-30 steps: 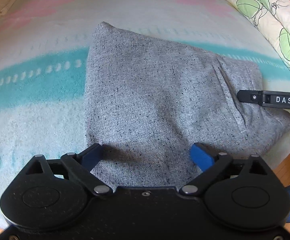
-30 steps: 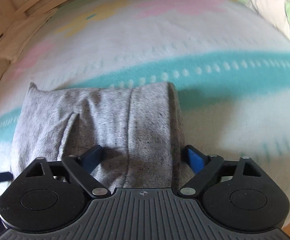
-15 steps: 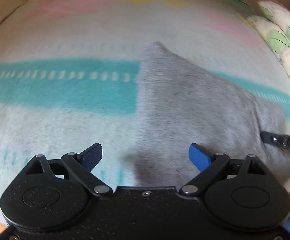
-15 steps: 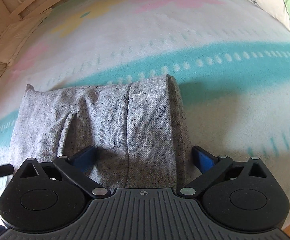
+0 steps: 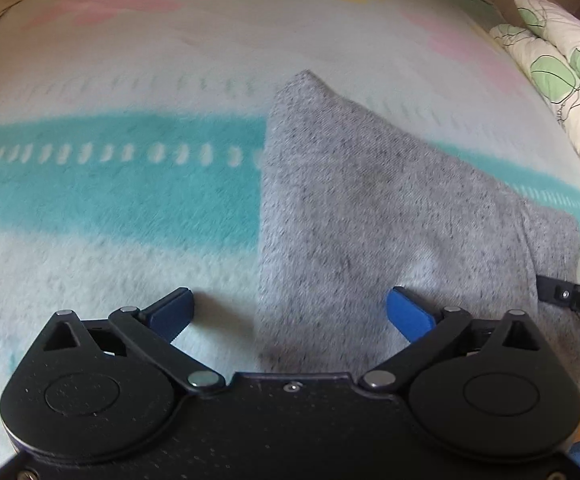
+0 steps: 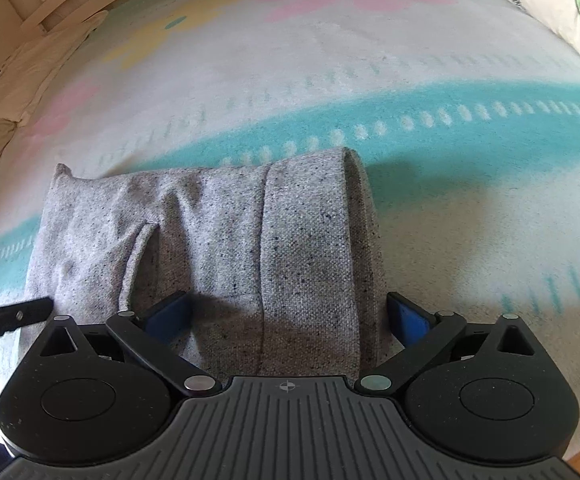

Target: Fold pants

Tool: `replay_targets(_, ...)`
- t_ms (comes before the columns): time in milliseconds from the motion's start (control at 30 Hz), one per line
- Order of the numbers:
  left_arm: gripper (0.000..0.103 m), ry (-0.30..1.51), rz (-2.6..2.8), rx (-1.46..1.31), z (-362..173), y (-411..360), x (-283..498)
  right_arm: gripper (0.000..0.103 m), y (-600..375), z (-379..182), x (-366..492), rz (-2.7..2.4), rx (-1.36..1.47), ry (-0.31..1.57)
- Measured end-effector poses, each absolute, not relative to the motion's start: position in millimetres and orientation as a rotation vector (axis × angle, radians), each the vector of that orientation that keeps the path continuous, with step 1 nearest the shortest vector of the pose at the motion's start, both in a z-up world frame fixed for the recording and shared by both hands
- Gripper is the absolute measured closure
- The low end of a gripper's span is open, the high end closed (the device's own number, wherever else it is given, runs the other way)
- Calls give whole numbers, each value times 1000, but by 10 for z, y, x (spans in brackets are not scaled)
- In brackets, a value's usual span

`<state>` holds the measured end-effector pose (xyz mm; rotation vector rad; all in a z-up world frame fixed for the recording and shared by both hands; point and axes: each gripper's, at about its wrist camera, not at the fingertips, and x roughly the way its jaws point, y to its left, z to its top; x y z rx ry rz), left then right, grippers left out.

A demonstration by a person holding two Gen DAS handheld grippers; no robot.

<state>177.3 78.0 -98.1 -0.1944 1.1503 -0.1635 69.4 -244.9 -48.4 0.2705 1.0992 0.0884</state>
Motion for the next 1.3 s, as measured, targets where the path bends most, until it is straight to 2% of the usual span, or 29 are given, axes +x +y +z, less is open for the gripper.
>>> replay_targets(100,1,1144,-161,-215,-1000,761,1882,17,-2462,-441,668,120,278,1090)
replay_targets(167,2,1147,-154,-224,-1010,728,1930,40,-2482,-405,642,144,295,1078)
replay_targets(200,2,1148,-158,-231,-1009,717,1950,47,-2500,-390,626,160,312,1072)
replay_targets(233,3,1147,-171,-245,-999,717,1956,61,-2537,-380,614,183,345,1067)
replay_targets(267,14,1142,-185,-260,-982,711,1966,69,-2579,-365,604,199,385,1060)
replay_targets(300,42,1131,-195,-262,-956,696,1968,71,-2610,-341,598,209,410,1053)
replay_targets(400,74,1116,-210,-273,-872,661,1968,74,-2568,-232,575,223,391,1025)
replay_targets(533,91,1056,-193,-226,-706,618,1900,75,-2445,-25,566,239,334,975)
replay_targets(800,93,957,-197,-228,-351,690,2033,76,-2115,377,1058,303,307,893)
replay_targets(1000,93,879,-137,-223,-32,888,2493,76,-1778,575,1776,351,308,861)
replay_targets(1100,93,859,-92,-231,2,1064,2841,74,-1650,446,2148,364,334,870)
replay_targets(1167,93,870,-65,-244,-73,1167,3074,64,-1621,251,2372,314,349,898)
replay_targets(1233,84,907,10,-258,-268,1266,3286,64,-1666,30,2509,183,343,959)
replay_targets(1300,84,969,133,-266,-490,1398,3377,64,-1760,-71,2513,87,317,951)
